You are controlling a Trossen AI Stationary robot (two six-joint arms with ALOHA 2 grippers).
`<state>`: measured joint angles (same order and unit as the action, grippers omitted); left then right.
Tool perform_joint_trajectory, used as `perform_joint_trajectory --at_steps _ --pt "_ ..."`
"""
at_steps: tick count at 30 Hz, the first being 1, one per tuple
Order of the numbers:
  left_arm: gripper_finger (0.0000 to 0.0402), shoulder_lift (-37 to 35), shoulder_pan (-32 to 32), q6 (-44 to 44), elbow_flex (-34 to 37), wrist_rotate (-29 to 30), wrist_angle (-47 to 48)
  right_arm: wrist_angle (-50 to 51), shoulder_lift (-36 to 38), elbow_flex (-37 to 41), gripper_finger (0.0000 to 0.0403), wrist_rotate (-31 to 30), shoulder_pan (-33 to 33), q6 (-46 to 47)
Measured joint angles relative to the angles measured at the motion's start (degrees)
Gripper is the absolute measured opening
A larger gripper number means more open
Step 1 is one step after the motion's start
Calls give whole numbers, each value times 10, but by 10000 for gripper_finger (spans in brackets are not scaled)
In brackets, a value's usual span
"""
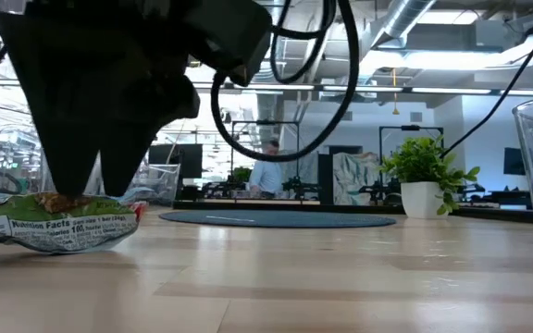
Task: Pick and place Granola Bars by type
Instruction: Put the red granola bar into the bottom left transparent bin
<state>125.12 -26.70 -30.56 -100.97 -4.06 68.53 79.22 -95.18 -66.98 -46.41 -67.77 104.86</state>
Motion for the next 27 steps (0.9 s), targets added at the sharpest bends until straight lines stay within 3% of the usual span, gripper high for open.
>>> perform_joint_trajectory --at_steps 17,27 --pt "229 7 4 -10 -3 -21 -109 13 0 0 253 0 0 -5" --pt "229 6 4 -4 -62 51 -11 13 0 0 253 0 0 -4"
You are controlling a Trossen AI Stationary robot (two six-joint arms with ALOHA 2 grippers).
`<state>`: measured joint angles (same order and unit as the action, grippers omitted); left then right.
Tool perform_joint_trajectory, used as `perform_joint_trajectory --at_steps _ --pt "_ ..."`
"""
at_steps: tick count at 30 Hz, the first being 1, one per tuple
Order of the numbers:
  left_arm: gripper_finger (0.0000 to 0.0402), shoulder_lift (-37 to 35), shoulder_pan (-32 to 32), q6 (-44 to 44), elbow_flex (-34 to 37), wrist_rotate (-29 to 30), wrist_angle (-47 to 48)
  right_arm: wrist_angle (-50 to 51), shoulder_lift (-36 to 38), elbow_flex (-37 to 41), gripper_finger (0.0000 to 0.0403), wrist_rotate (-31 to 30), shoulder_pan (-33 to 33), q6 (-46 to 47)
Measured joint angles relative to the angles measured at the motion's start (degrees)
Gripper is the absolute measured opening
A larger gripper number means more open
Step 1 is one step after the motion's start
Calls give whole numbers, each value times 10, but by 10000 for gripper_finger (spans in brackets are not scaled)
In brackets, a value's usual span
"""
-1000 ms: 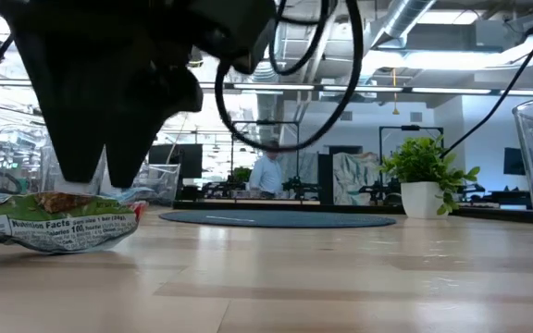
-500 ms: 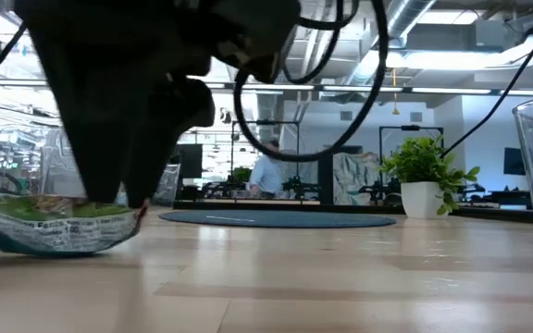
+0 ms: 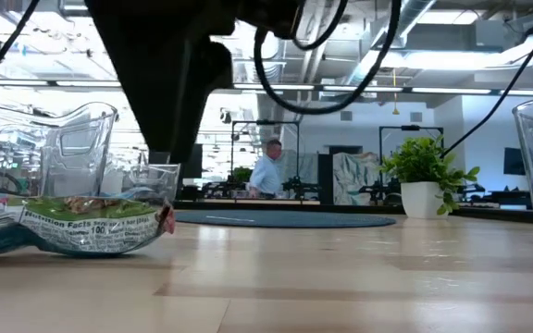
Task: Pick and place Granola Bars by type
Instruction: Put the red granola bar into the bottom left transparent bin
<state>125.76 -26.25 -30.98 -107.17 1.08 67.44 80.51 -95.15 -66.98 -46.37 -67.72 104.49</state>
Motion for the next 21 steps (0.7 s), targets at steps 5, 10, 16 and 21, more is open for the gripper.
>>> perform_joint_trajectory --at_steps 5,10,16,21 --pt "229 -1 3 -1 5 -13 19 0 0 0 253 0 0 0" --pt "229 -1 4 2 35 -27 21 0 0 0 253 0 0 0" --pt "229 -1 4 4 64 -52 5 -3 0 0 253 0 0 0" --pt "229 -1 4 5 82 -74 -28 -5 0 0 253 0 0 0"
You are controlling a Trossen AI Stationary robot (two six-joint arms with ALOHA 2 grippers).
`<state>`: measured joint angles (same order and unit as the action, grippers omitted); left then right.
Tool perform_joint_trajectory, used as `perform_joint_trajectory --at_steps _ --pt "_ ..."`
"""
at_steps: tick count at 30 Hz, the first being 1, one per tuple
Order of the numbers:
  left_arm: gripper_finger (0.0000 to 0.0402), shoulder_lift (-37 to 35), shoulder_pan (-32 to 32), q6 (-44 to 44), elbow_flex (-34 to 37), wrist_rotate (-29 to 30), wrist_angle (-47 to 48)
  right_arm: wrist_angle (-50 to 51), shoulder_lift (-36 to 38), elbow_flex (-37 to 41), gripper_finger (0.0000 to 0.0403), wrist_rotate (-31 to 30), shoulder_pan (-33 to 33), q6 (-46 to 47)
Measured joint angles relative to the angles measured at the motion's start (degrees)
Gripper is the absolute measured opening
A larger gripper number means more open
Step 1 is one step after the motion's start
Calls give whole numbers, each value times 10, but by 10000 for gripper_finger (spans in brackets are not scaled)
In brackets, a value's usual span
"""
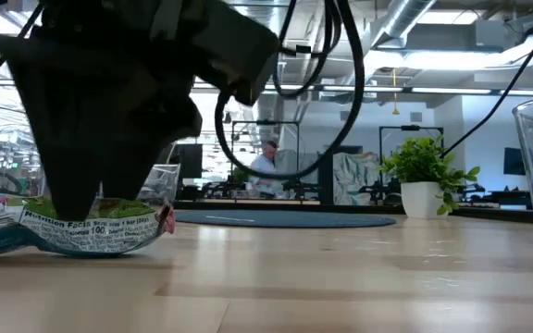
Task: Pick and place Granola Bars by type
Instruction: Put the red granola bar into the bottom left transparent bin
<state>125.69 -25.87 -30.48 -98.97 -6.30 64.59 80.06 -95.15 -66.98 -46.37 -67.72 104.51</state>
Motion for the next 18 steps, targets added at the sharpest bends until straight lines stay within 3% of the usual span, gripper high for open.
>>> perform_joint_trajectory --at_steps 9,18 --pt "218 0 0 -1 9 4 -26 0 0 0 253 0 0 0" --pt "115 0 1 5 9 1 -29 0 0 0 253 0 0 0"
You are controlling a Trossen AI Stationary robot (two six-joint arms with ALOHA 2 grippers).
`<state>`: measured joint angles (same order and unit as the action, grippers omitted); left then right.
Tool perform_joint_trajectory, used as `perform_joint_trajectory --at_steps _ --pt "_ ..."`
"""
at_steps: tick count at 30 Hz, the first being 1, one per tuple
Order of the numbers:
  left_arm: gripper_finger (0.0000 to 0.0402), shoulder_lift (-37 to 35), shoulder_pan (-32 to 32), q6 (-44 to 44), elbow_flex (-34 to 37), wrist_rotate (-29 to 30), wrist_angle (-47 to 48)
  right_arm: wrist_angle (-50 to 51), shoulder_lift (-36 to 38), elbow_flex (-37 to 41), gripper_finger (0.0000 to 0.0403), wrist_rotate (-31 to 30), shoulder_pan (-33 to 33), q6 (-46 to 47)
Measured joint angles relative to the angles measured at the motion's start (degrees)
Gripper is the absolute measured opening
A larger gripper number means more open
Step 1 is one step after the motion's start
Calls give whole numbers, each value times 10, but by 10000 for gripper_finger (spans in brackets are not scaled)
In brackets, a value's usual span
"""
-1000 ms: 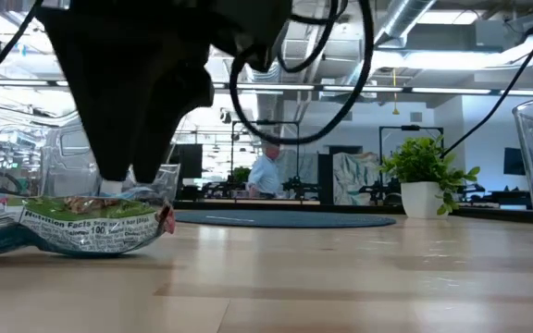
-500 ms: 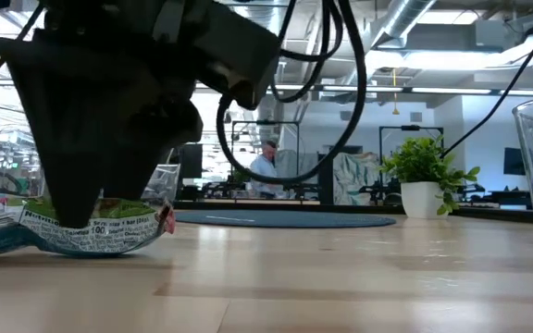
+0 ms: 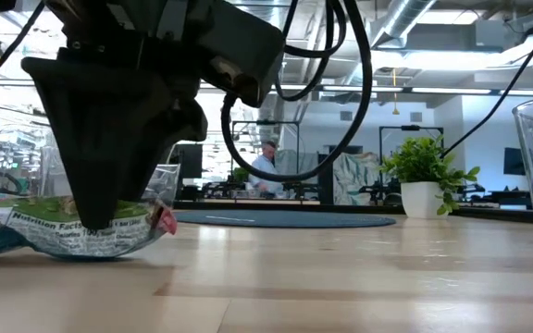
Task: Pick and place Granola Bars by type
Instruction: Put the red granola bar into the bottom left transparent bin
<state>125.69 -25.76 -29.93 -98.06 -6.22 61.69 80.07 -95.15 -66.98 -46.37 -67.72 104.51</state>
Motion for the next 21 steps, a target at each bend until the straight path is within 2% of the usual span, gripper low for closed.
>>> perform_joint_trajectory --at_steps 6,10,21 --pt "55 0 6 -3 0 -2 -2 0 0 0 253 0 0 0" --pt "31 0 13 -13 -3 -9 -21 0 0 0 253 0 0 0" --pt "23 1 56 -43 -77 -36 -86 0 0 0 253 0 0 0"
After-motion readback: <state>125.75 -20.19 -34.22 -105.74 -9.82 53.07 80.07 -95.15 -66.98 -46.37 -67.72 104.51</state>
